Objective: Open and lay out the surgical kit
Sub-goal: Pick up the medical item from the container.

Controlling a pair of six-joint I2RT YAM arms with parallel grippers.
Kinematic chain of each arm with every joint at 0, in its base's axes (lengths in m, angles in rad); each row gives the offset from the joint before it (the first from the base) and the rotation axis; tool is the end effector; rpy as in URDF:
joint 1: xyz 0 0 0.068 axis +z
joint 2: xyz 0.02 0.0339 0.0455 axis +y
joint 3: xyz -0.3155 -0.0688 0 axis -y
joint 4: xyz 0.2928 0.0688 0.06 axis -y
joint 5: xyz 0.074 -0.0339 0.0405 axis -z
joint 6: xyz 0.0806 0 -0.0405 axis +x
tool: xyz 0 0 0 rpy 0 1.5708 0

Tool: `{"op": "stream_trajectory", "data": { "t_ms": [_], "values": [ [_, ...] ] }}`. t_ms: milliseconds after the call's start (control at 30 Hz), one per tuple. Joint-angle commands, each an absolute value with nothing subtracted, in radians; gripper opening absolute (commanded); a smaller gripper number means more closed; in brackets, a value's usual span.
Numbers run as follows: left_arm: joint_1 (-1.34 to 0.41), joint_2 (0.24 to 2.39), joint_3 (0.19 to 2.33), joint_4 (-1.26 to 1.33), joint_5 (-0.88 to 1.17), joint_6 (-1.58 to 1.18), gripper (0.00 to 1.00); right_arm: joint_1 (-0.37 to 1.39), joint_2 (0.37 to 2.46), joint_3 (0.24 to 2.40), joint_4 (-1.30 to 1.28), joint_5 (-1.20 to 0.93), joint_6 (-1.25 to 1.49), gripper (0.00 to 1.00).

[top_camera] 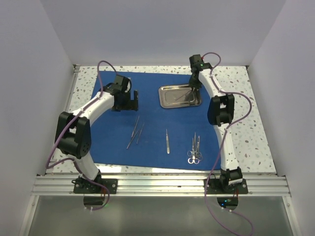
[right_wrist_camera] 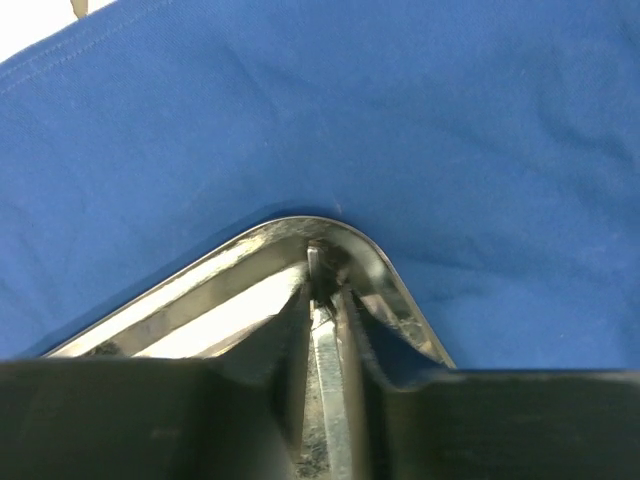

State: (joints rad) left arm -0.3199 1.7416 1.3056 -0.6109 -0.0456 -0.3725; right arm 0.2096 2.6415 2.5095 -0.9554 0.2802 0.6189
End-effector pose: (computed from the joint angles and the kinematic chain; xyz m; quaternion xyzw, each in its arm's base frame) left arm 0.4204 -0.1354 0.2213 -0.0313 0.9651 -0.0671 0.2510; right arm 0.6555 0.1166 0.1516 0.2281 0.9346 -0.0287 0.2715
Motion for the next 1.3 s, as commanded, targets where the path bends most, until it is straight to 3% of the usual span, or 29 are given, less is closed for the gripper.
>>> {"op": "stream_trajectory", "data": {
  "t_ms": [0, 100, 333, 933, 1033, 1267],
  "values": [
    [-0.302, 1.746, 1.341, -0.612, -0.040, -0.347, 0.98, 0.207, 2.710, 2.565, -0.968, 0.307, 0.615, 0.15],
    [-0.291, 1.740, 1.339, -0.612, -0.041, -0.347, 0.98, 0.206, 2.741, 2.598, -1.000, 0.308, 0.609, 0.00],
    [-0.268, 1.726, 1.335, -0.624, -0.049, -0.334, 0.98, 0.201, 2.747, 2.591, -1.010, 0.273, 0.615, 0.00],
    [-0.267, 1.634, 1.289, -0.591, -0.021, -0.348, 0.98, 0.189, 2.404, 2.563, -0.968, 0.200, 0.650, 0.00],
    [-0.267, 1.621, 1.290, -0.580, -0.020, -0.350, 0.99, 0.227, 2.298, 2.450, -0.939, 0.169, 0.646, 0.00],
    [-0.267, 1.620, 1.322, -0.561, -0.012, -0.362, 0.99, 0.437, 1.948, 1.798, -0.643, 0.072, 0.569, 0.00]
  ]
}}
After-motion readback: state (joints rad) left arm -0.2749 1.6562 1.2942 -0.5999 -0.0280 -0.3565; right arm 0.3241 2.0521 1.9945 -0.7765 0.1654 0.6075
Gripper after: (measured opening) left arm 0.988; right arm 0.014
